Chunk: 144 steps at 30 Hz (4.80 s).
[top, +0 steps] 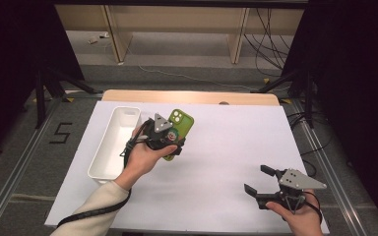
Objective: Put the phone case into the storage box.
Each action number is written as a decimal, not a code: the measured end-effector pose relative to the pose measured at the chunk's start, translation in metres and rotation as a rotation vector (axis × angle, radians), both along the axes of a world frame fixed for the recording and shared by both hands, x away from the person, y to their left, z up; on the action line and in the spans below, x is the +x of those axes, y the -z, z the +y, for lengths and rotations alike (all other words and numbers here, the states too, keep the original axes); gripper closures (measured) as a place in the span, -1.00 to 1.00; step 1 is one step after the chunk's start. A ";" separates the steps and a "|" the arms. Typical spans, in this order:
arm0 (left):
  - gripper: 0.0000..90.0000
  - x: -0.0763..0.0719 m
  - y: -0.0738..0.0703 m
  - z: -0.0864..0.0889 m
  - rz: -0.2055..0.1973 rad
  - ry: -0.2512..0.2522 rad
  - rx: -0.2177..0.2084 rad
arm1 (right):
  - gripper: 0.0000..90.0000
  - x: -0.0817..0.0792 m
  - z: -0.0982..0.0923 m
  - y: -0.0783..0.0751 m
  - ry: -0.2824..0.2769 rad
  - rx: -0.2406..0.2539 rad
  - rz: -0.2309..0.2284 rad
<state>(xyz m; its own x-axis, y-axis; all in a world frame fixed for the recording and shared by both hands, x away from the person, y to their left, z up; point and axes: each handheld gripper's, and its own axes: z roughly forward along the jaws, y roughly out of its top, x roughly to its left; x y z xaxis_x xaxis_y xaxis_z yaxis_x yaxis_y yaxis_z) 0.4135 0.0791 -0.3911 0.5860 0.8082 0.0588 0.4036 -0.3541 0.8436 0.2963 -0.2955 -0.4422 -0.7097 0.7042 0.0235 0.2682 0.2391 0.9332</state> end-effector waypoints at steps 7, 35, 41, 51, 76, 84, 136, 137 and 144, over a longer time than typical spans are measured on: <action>-0.64 0.001 -0.004 0.005 -0.013 -0.013 -0.011 | -0.69 0.000 -0.001 0.000 0.002 0.001 0.000; -0.64 0.002 -0.017 0.026 -0.058 -0.086 -0.073 | -0.69 0.000 -0.001 -0.001 0.006 0.009 -0.002; -0.64 0.003 -0.020 0.029 -0.067 -0.094 -0.083 | -0.69 0.000 -0.001 -0.001 0.008 0.012 -0.001; -0.64 0.004 -0.023 0.035 -0.078 -0.110 -0.093 | -0.69 0.000 0.000 -0.001 0.006 0.013 0.003; -0.64 0.008 -0.028 0.047 -0.102 -0.136 -0.126 | -0.69 0.000 -0.001 -0.001 0.005 0.015 -0.004; -0.64 0.009 -0.029 0.050 -0.107 -0.148 -0.130 | -0.69 0.000 -0.001 -0.001 0.004 0.011 -0.003; -0.64 0.016 -0.032 0.074 -0.134 -0.243 -0.160 | -0.66 -0.001 -0.001 -0.001 -0.001 0.014 -0.007; -0.64 0.016 -0.032 0.075 -0.136 -0.245 -0.161 | -0.66 -0.001 -0.001 -0.001 -0.001 0.018 -0.006; -0.64 0.017 -0.031 0.078 -0.138 -0.259 -0.162 | -0.66 -0.001 -0.001 -0.001 -0.003 0.016 -0.007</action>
<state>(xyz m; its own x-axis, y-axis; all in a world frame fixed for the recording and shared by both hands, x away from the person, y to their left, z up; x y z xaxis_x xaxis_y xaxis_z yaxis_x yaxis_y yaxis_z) 0.4309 0.1571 -0.3603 0.3551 0.9346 -0.0182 0.3409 -0.1114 0.9335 0.2956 -0.2961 -0.4409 -0.7121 0.7015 0.0298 0.2611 0.2252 0.9387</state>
